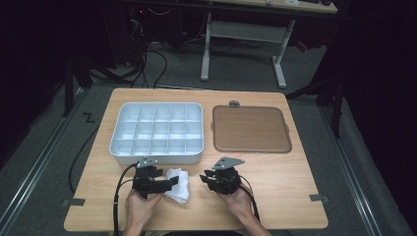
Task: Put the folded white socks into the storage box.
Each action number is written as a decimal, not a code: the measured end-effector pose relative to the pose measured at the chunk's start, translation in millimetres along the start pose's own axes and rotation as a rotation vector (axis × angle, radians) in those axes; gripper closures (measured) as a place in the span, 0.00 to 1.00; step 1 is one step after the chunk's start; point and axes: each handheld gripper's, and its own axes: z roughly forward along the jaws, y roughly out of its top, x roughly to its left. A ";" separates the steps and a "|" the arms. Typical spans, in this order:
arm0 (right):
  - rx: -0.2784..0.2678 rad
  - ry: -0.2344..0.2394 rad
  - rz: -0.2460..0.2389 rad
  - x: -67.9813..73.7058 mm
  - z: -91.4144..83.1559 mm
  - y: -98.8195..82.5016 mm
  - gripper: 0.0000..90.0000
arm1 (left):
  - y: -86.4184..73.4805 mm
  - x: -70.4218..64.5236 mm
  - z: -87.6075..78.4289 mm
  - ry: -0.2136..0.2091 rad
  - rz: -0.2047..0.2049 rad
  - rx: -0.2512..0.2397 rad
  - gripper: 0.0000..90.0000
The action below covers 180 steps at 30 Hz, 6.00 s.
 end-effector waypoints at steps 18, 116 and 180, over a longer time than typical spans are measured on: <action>-0.008 -0.289 0.150 -74.4 -62.5 -68.6 0.69 | -9.7 4.0 22.0 0.053 0.008 0.012 0.33; 0.010 -0.427 0.228 -107.4 -79.4 -103.7 0.45 | -3.6 -9.9 -1.8 -0.040 0.045 0.063 0.83; 0.011 -0.427 0.228 -107.2 -79.1 -103.5 0.44 | 63.6 -14.6 -46.0 -0.105 -0.001 0.000 0.83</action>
